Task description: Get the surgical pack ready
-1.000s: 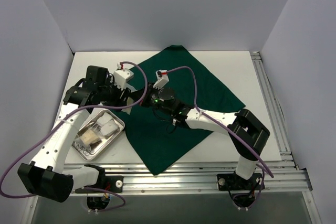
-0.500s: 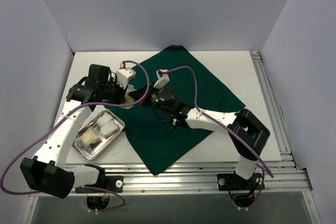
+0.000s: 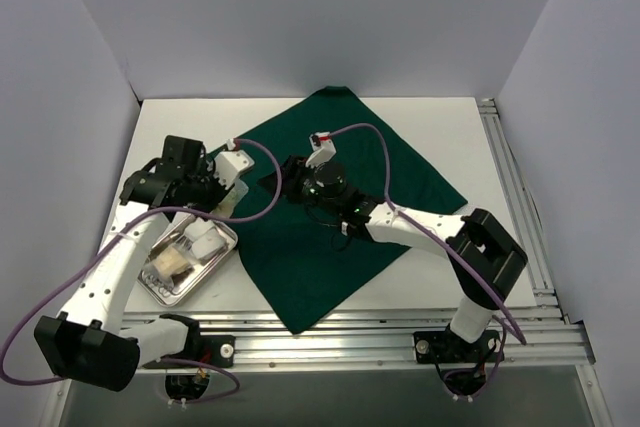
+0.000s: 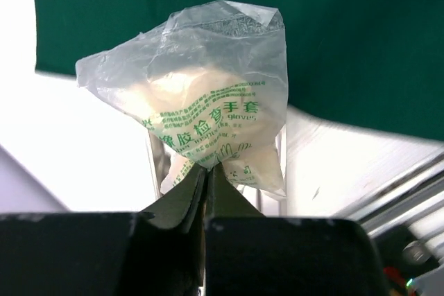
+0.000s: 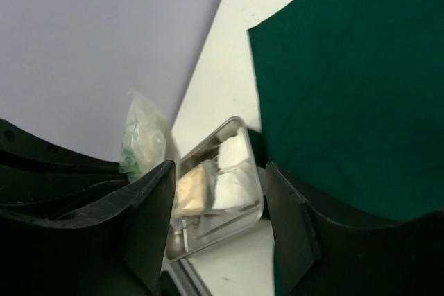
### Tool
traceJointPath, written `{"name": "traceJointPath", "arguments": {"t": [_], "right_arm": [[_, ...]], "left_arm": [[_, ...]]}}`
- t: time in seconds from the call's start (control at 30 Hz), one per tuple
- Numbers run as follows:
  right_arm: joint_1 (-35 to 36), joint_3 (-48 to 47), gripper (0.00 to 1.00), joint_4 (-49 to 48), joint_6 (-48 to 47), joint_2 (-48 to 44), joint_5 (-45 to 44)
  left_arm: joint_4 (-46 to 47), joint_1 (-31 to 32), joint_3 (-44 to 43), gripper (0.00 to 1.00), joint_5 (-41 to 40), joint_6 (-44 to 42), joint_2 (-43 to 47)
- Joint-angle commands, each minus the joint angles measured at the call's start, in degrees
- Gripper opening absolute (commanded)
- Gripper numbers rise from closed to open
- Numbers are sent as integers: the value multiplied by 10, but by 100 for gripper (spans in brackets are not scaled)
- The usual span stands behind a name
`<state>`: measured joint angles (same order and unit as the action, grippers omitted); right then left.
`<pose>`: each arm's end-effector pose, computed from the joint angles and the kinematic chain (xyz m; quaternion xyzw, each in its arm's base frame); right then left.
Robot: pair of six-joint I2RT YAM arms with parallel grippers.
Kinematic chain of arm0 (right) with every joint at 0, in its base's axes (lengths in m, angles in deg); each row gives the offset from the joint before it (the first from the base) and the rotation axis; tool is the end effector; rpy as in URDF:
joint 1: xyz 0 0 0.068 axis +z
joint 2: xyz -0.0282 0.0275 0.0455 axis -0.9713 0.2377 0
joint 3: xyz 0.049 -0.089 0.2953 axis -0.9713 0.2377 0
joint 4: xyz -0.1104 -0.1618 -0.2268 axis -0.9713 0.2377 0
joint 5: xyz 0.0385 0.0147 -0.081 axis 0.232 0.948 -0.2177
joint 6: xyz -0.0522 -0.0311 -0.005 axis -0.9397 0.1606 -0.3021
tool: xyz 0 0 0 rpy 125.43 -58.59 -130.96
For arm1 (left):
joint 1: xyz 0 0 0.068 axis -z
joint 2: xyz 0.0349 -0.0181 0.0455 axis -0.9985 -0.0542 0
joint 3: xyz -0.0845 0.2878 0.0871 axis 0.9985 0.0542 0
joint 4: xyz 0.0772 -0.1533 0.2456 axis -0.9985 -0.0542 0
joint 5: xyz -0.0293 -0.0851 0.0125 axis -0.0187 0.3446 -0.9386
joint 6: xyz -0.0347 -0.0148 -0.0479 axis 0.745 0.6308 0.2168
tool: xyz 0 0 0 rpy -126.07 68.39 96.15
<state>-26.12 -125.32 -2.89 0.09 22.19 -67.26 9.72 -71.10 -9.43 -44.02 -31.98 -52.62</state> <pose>0.2817 0.3431 0.2953 -0.0281 0.6850 0.5775 0.4432 0.2538 -0.0776 0.3738 0.3881 0.8655 -0.0191 0.3161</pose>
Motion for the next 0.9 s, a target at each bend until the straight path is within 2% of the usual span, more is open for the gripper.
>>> {"name": "traceJointPath", "arguments": {"t": [0.0, 0.17, 0.23, 0.3, 0.43, 0.67, 0.87], "right_arm": [[-19, 8, 50, 34, -53, -67, -11], [-39, 37, 50, 62, -69, -99, -35], [-44, 44, 50, 63, -70, -104, -34], [-50, 48, 50, 65, -75, -110, -35], [-52, 45, 50, 77, -82, -109, -37], [-50, 11, 50, 113, -89, -88, -30], [-40, -4, 50, 122, -86, -79, -45]], "left_arm": [[-74, -60, 24, 2, -50, -103, 20], [-151, -201, 51, 2, -55, -229, 14], [-164, -220, 88, 2, -65, -267, 20], [-175, -226, 133, 2, -80, -308, 37], [-144, -226, 189, 2, -101, -332, 66], [-117, -226, 229, 2, -93, -297, 40], [-135, -225, 226, 2, -36, -309, 61]]}}
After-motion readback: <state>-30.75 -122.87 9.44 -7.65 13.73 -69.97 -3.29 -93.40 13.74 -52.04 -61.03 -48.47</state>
